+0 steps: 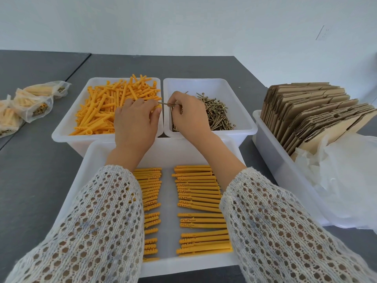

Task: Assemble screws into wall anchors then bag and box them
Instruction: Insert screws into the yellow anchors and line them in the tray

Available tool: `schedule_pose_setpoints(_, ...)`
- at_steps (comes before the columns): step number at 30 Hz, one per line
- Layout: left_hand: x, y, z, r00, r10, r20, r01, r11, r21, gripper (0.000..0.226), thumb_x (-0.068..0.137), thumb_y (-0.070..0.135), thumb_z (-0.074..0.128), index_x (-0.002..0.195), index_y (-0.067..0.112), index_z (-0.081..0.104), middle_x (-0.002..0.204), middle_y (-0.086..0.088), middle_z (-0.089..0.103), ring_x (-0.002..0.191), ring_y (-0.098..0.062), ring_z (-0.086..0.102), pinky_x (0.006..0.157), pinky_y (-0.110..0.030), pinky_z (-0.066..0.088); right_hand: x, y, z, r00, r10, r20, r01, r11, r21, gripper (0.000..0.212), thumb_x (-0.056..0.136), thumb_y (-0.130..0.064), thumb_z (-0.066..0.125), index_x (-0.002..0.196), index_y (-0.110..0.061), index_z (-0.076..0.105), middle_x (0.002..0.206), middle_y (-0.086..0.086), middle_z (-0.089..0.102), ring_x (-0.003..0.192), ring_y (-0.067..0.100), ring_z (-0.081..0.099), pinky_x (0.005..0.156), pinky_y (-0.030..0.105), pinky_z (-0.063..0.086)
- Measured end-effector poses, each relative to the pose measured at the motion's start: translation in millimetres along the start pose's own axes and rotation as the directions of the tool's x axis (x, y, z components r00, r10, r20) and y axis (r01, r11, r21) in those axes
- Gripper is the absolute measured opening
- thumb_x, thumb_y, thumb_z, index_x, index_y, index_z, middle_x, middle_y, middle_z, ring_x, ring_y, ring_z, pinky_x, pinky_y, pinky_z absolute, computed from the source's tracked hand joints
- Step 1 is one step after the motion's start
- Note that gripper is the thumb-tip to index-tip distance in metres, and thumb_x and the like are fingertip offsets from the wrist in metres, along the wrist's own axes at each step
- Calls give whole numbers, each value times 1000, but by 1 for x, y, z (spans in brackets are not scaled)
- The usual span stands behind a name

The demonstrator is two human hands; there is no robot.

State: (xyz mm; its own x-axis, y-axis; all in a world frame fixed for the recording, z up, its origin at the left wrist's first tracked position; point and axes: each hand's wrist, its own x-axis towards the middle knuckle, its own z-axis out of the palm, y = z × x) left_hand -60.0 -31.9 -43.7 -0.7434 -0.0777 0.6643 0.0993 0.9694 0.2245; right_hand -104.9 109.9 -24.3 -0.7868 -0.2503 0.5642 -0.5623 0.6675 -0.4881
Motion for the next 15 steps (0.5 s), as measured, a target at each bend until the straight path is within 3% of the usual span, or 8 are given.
schedule_pose_setpoints(4,0,1,-1,999,-38,11,38,999,8,29,104,33,45,109,17,68,88,-5,63,93,-32,52,72,-43,39,1,1,0,1000,4,10,-5,999,46,25,87,0,45,95,-10,67,82,7,63,76,24,53,70,42,47)
schedule_pose_setpoints(10,-1,2,-2,998,-61,4,61,998,2,29,104,32,45,107,16,69,84,-5,62,91,-33,52,71,-43,39,2,1,-2,997,72,-2,-72,992,105,23,85,1,46,89,-8,66,81,9,62,81,26,54,68,42,49)
schedule_pose_setpoints(15,0,1,-1,999,-32,15,32,999,-8,27,102,33,50,112,19,71,89,-5,66,95,-32,52,72,-43,40,-1,-1,-4,1000,12,0,-12,998,68,18,83,2,47,85,-4,64,80,11,60,83,27,51,71,43,46)
